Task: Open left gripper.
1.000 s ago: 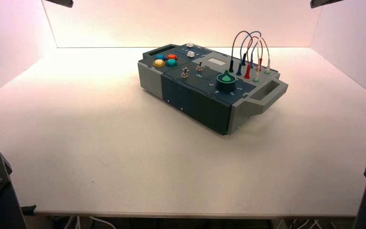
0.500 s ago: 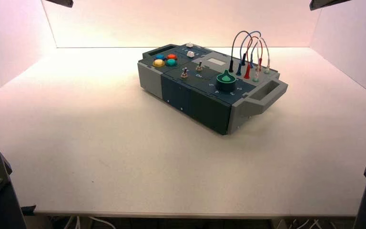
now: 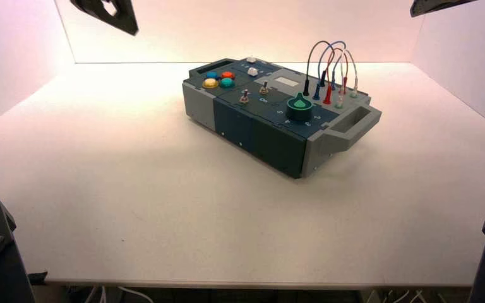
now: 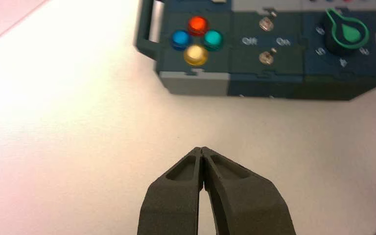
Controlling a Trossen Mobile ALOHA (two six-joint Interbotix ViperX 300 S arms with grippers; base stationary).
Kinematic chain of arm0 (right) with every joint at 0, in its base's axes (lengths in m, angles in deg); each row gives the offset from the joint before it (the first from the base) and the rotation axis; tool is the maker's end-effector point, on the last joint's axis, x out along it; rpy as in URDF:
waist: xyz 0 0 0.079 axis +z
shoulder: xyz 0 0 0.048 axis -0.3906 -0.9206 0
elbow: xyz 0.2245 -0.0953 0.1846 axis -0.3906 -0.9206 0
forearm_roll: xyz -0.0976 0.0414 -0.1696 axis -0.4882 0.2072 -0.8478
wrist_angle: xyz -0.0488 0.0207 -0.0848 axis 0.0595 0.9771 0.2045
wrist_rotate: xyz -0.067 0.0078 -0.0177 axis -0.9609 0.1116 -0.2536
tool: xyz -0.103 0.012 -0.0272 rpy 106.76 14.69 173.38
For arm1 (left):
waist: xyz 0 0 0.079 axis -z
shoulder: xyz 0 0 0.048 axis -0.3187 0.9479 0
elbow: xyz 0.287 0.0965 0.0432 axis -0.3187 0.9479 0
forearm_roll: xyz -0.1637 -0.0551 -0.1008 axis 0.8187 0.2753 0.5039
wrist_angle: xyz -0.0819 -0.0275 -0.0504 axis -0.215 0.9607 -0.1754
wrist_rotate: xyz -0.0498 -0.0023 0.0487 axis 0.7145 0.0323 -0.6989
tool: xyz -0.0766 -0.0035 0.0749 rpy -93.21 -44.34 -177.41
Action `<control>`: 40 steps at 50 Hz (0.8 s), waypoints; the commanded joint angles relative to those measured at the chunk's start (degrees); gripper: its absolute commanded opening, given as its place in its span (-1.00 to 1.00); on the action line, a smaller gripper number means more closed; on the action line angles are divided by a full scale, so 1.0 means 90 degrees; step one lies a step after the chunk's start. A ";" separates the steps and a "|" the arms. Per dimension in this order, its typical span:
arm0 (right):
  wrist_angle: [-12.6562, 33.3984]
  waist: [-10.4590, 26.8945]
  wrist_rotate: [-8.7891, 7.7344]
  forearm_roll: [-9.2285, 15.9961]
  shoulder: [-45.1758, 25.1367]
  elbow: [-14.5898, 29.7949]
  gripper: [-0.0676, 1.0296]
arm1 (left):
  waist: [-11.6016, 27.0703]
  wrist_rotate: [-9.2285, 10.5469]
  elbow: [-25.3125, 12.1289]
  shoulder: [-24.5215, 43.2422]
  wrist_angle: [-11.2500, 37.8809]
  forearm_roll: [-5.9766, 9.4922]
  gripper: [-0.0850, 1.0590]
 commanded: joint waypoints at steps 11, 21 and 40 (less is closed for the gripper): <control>-0.0059 0.0029 0.0010 0.0029 0.0000 0.0117 -0.91 | 0.0020 0.0010 -0.0117 -0.0098 -0.0293 0.0049 -0.90; -0.0078 0.0029 0.0010 0.0029 0.0010 0.0107 -0.91 | 0.0020 0.0088 -0.0059 -0.0225 -0.0371 0.0049 -0.90; -0.0127 0.0020 0.0010 0.0020 -0.0059 0.0098 -0.91 | 0.0020 0.0098 0.0215 -0.0244 -0.0879 0.0049 0.52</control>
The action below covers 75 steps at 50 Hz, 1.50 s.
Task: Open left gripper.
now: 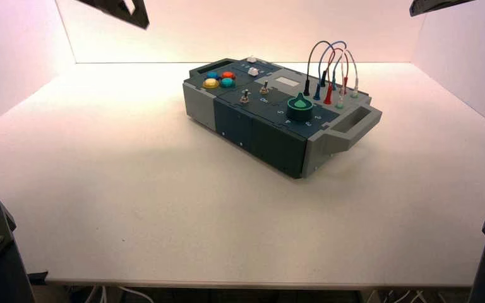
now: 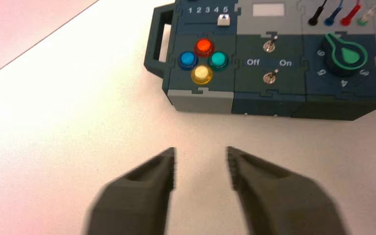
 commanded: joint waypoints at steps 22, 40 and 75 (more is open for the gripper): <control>-0.0059 0.0010 0.0000 -0.0010 -0.0098 0.0059 -0.91 | 0.0010 0.0078 0.0010 -0.0234 -0.0361 0.0010 0.94; -0.0068 0.0020 0.0010 0.0010 -0.0107 0.0088 -0.92 | 0.0010 0.0078 0.0156 -0.0225 -0.0459 -0.0010 0.94; -0.0049 0.0010 0.0010 0.0010 -0.0127 0.0088 -0.92 | 0.0010 0.0078 0.0166 0.0039 -0.0469 -0.0010 0.94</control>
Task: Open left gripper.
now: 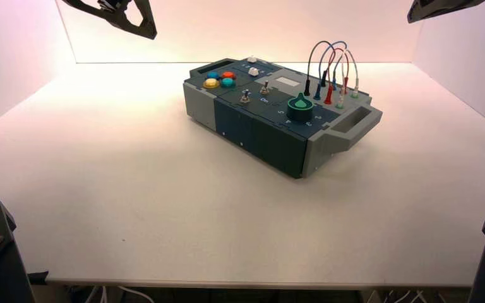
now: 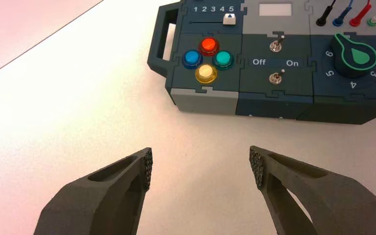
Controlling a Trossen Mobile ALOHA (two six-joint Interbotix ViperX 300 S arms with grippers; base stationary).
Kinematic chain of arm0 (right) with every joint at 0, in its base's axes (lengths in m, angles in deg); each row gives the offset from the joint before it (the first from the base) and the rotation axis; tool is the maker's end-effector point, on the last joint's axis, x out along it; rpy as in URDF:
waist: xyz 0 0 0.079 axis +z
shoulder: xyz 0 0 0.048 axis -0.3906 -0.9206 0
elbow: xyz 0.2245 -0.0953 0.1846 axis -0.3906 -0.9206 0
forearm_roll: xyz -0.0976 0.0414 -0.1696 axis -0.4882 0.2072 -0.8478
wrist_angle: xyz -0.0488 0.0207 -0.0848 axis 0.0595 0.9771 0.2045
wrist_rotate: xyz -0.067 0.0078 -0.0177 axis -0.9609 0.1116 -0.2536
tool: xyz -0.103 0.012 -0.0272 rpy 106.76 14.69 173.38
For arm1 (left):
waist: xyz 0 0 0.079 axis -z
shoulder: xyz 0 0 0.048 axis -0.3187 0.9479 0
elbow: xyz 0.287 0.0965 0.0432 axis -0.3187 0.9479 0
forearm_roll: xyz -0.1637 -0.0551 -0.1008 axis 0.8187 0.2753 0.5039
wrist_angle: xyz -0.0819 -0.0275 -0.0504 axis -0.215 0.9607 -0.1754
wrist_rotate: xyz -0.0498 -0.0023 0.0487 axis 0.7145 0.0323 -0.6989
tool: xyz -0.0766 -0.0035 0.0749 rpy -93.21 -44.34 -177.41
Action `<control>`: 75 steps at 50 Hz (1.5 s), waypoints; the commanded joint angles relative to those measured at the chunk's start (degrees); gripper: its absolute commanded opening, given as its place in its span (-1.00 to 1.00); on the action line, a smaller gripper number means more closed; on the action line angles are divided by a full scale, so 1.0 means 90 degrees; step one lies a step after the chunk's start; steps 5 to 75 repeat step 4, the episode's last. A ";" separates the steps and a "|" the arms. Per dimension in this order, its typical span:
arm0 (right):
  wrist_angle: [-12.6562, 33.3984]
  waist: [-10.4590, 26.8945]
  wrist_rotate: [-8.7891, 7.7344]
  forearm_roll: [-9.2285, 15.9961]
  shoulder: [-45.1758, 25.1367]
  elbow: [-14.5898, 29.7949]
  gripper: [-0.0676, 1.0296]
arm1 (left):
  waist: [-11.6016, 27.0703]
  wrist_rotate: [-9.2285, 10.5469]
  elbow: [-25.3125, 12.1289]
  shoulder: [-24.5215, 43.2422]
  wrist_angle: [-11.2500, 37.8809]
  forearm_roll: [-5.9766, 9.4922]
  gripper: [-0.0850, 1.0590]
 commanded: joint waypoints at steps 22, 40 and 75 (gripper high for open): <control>-0.0039 0.0029 0.0010 0.0020 -0.0010 0.0127 -0.91 | 0.0010 0.0010 -0.0078 -0.0010 -0.0029 -0.0010 0.94; -0.0039 0.0029 0.0010 0.0020 -0.0010 0.0127 -0.91 | 0.0010 0.0010 -0.0078 -0.0010 -0.0029 -0.0010 0.94; -0.0039 0.0029 0.0010 0.0020 -0.0010 0.0127 -0.91 | 0.0010 0.0010 -0.0078 -0.0010 -0.0029 -0.0010 0.94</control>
